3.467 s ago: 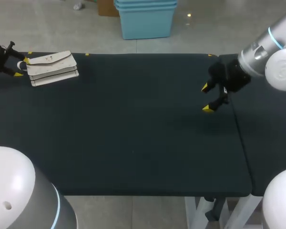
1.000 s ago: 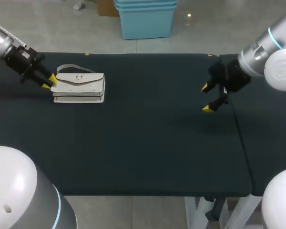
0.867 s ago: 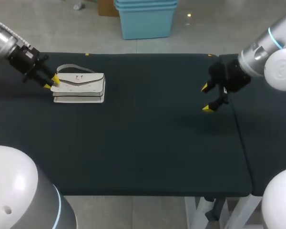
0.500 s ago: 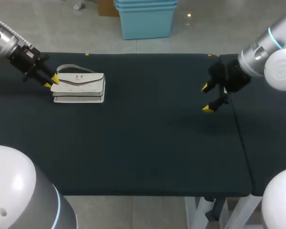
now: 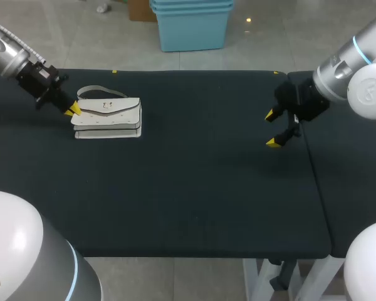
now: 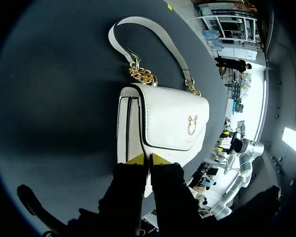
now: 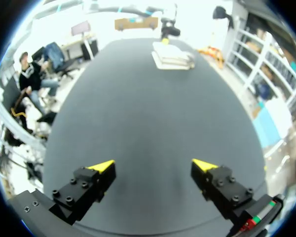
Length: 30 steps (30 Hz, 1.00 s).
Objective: Pick up the bag, open it, inspect its contents, close it, and place it on the opposite side
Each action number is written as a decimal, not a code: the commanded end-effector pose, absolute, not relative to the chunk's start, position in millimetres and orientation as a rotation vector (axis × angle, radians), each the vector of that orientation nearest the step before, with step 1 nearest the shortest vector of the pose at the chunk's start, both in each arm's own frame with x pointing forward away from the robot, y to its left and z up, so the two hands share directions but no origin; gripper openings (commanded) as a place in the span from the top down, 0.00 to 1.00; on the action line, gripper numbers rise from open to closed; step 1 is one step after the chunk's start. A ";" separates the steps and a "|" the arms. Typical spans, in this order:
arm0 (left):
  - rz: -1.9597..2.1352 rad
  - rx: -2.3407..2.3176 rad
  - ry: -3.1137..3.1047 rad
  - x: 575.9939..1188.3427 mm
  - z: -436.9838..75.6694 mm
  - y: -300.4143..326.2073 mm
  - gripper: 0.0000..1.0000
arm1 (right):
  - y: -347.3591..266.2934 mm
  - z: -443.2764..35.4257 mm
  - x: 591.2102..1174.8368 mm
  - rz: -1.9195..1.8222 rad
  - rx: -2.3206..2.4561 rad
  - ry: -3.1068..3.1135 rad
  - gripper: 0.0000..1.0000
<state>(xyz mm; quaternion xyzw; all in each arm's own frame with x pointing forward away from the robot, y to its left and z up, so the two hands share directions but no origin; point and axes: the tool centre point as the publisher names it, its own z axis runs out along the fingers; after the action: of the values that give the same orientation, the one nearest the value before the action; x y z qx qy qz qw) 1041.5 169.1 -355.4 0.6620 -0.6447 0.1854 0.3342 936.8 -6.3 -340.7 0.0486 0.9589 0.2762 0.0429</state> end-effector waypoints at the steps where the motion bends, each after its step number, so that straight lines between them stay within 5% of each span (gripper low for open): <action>1: 0.501 1.719 -1.712 1031.7 -355.1 149.9 1.00 | -6.3 -341.0 937.4 0.847 0.146 2.934 0.00; 12: 0.514 1.617 -1.811 1012.0 -354.8 85.8 1.00 | -6.3 -341.0 937.4 0.847 0.146 2.934 0.00; 30: 0.506 1.584 -1.816 1009.9 -357.5 75.2 1.00 | -6.3 -341.0 937.4 0.847 0.146 2.934 0.00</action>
<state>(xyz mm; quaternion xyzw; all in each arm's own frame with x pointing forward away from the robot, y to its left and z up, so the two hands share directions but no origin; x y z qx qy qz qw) 1012.6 84.0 -354.2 0.6114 -0.6933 0.1920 0.3297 936.6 -6.4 -340.6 0.0486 0.9589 0.2763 0.0430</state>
